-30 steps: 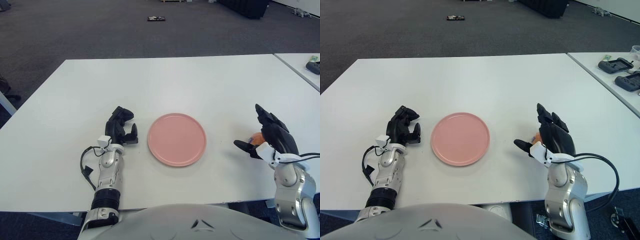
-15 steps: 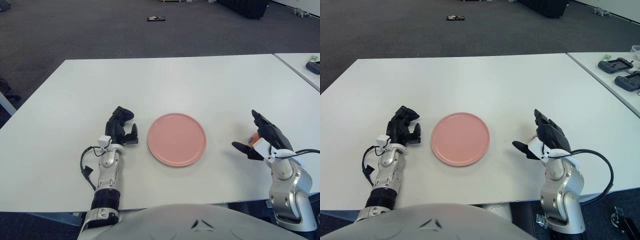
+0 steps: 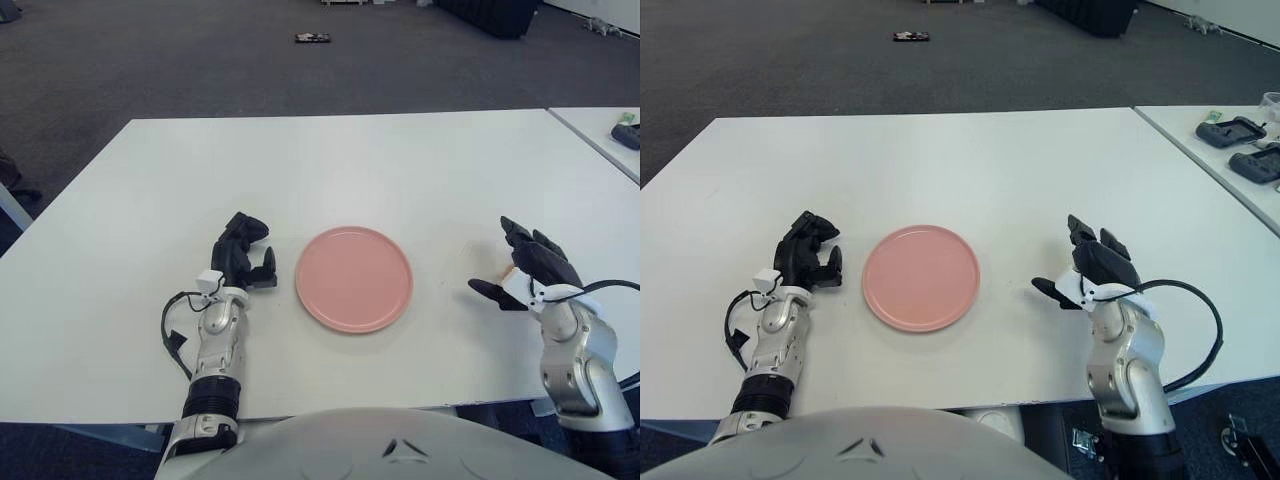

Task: Put the apple into the plate.

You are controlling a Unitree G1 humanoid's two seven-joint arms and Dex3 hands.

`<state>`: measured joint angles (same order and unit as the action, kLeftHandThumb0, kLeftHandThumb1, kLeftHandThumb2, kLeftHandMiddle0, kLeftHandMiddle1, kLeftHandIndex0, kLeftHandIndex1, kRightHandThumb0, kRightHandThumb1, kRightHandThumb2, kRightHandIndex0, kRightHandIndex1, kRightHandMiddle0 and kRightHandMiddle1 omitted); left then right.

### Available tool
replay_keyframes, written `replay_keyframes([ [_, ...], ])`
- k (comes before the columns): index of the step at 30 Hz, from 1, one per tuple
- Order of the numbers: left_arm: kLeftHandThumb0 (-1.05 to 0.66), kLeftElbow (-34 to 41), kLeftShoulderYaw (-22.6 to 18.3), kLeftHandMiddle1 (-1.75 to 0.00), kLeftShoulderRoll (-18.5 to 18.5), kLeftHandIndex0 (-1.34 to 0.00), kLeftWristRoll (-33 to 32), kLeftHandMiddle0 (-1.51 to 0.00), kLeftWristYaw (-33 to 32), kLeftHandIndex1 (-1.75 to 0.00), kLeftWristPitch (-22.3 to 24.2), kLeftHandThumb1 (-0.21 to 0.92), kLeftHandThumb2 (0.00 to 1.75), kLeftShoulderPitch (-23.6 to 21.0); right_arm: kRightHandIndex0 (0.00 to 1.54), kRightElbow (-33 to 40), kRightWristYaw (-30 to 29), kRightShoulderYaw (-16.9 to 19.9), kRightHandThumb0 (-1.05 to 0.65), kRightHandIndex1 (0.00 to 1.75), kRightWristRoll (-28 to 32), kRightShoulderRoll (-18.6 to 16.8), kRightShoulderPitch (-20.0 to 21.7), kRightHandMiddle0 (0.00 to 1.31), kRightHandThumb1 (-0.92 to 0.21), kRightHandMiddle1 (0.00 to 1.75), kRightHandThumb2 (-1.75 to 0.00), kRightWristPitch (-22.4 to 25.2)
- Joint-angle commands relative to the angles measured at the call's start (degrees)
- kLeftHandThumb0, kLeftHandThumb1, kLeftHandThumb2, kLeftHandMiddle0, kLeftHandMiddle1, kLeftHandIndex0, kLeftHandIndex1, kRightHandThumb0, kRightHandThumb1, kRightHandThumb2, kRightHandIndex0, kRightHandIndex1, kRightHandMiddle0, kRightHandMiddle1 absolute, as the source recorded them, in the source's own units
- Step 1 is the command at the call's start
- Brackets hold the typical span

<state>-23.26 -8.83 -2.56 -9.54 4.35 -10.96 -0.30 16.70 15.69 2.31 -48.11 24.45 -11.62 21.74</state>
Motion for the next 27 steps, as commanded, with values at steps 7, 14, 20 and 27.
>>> replay_keyframes([
  [7,-0.01,-2.85,-0.14,-1.75,0.24,-0.70,-0.42,-0.92,0.51,-1.68,2.03,-0.08,1.75,2.07,0.01,-8.95,-3.75,0.49,-1.04,0.08,6.32,3.07,-2.82,0.00,-0.73,0.41,-0.65,-6.94],
  [14,-0.01,-2.71,-0.36,-1.75,0.10,-0.70,-0.80,-0.92,0.33,-1.68,2.67,-0.08,1.75,2.03,0.00,-7.61,-5.50,1.72,-1.01,0.27,8.37,3.59,-4.43,0.00,-0.72,0.63,-0.65,-7.63],
  [20,-0.01,-2.77,-0.54,-1.75,0.12,-0.70,-1.41,-0.92,0.71,-1.68,2.78,-0.08,1.75,1.92,0.00,-7.70,-6.38,1.41,-0.98,0.34,8.69,3.89,-4.53,0.00,-0.69,0.72,-0.67,-7.65],
  [27,-0.01,-2.90,-0.83,-1.75,0.05,-0.71,-2.14,-0.92,0.96,-1.67,2.75,-0.08,1.75,1.90,0.00,-7.61,-6.58,1.19,-0.98,0.35,8.78,3.96,-4.57,0.00,-0.68,0.73,-0.68,-7.50],
])
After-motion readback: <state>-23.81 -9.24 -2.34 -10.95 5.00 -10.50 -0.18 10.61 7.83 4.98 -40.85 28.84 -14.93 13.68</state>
